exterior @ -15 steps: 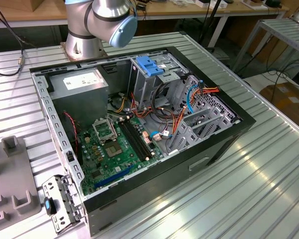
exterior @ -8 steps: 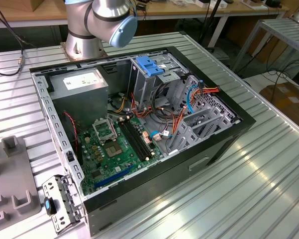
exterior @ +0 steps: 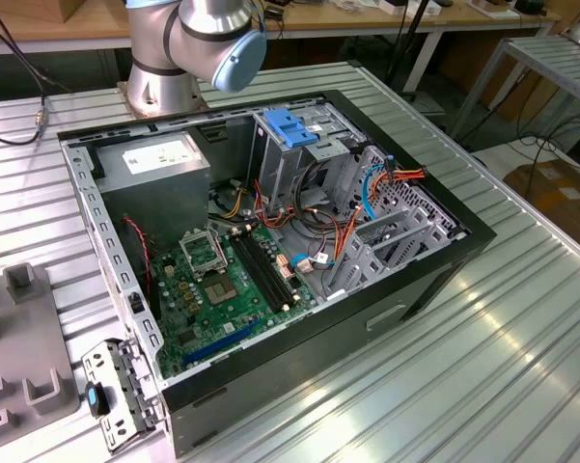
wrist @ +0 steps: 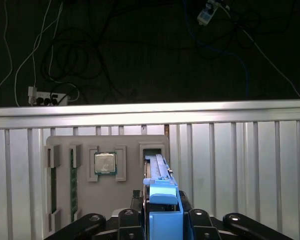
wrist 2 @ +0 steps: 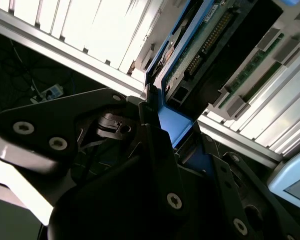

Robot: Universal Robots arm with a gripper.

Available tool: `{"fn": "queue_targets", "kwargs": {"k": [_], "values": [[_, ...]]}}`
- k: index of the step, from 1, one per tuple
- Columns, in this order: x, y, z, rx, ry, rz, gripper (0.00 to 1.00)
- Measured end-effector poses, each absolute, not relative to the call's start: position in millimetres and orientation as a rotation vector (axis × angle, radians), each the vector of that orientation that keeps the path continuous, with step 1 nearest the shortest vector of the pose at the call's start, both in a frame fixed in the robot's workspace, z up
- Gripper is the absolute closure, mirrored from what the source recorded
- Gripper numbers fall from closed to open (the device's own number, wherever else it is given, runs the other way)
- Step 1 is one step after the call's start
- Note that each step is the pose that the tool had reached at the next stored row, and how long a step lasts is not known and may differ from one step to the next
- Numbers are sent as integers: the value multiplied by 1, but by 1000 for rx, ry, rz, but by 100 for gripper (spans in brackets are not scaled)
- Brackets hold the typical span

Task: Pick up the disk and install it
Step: 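Pick up the disk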

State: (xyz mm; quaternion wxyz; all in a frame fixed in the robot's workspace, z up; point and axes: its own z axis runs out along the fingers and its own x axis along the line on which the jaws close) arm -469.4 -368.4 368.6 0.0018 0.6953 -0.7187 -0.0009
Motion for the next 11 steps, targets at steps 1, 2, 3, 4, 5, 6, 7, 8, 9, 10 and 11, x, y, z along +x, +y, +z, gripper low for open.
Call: {"fn": "queue_targets", "kwargs": {"k": [1,2,3,4,5,6,7,8,9,10,11], "values": [[-469,-368,370,2182,-2255,-3,63],[-469,-368,371,2182,-2255,-3,63],[-469,-368,372,2182,-2255,-3,63],[-469,-368,372,2182,-2256,-3,63],[-469,-368,373,2182,-2255,-3,63],[-469,-368,374,2182,-2255,-3,63],[-469,-368,374,2182,-2255,-3,63],[-469,-368,374,2182,-2256,-3,63],[-469,-368,375,2182,-2255,-3,63],[-469,-368,375,2182,-2255,-3,63],[-469,-368,376,2182,-2255,-3,63]]}}
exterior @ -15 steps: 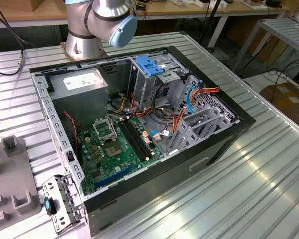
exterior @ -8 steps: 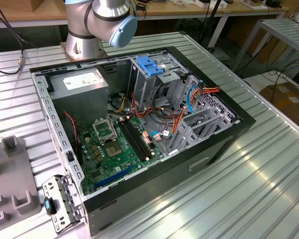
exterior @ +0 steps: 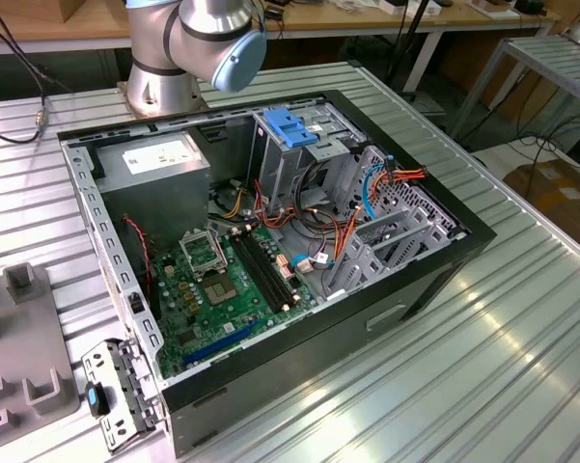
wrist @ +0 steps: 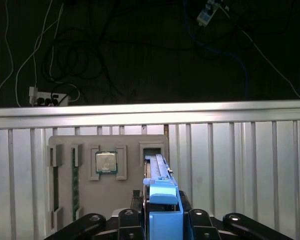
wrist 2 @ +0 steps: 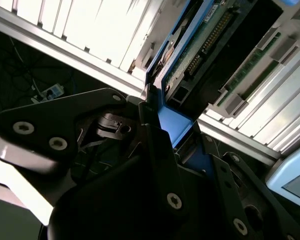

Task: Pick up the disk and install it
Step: 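Pick up the disk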

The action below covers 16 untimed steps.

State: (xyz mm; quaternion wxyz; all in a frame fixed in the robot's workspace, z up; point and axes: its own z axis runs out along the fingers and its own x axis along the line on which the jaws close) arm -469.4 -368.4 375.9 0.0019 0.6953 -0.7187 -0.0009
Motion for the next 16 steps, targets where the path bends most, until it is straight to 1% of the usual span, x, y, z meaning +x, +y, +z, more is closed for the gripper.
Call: {"fn": "queue_targets", "kwargs": {"k": [16], "values": [[-469,-368,393,2181,-2255,-3,63]]}}
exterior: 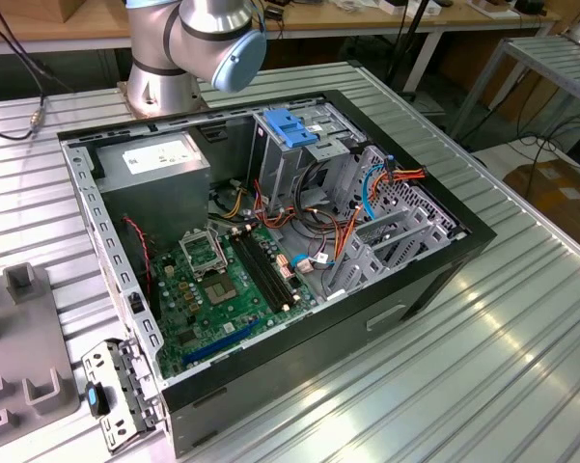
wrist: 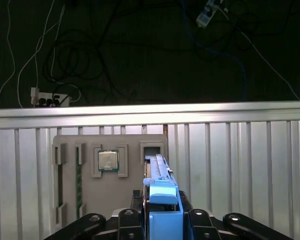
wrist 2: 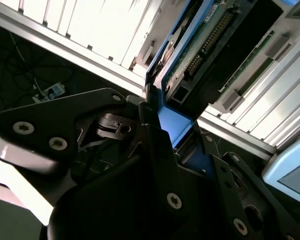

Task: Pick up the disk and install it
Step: 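Pick up the disk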

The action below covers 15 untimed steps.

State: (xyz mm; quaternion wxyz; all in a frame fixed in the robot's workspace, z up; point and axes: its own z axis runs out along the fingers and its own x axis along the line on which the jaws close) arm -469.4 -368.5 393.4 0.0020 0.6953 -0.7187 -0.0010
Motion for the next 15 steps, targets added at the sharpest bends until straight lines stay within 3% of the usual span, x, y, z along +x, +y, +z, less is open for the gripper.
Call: {"fn": "queue_targets", "kwargs": {"k": [15], "values": [[-469,-368,405,2181,-2255,-3,63]]}}
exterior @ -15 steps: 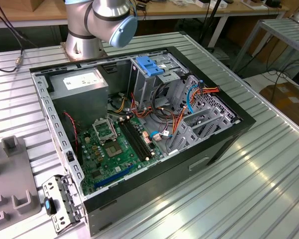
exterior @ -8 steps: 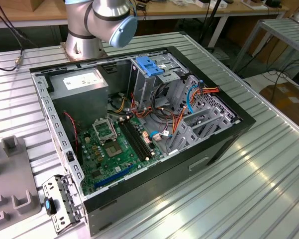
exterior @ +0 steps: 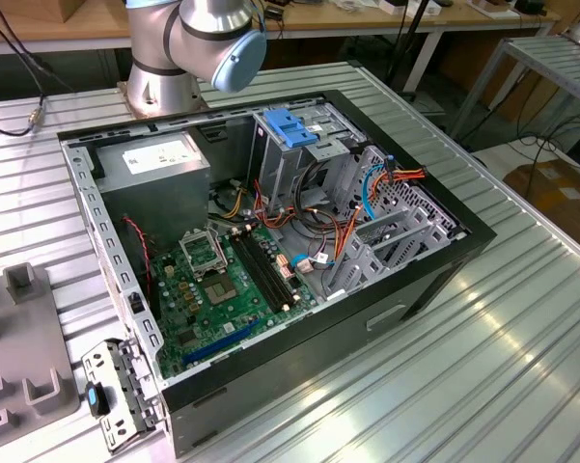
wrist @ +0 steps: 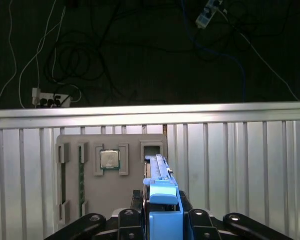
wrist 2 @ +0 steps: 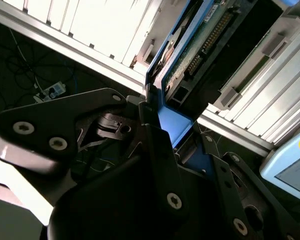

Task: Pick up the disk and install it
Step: 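Pick up the disk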

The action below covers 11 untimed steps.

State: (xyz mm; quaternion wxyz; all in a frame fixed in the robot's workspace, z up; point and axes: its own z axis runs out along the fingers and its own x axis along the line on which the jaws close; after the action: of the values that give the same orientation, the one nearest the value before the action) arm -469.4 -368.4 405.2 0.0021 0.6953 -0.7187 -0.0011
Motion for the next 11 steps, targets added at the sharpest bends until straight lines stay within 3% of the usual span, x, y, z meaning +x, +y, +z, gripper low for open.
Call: {"fn": "queue_targets", "kwargs": {"k": [11], "values": [[-469,-368,413,2181,-2255,-4,63]]}}
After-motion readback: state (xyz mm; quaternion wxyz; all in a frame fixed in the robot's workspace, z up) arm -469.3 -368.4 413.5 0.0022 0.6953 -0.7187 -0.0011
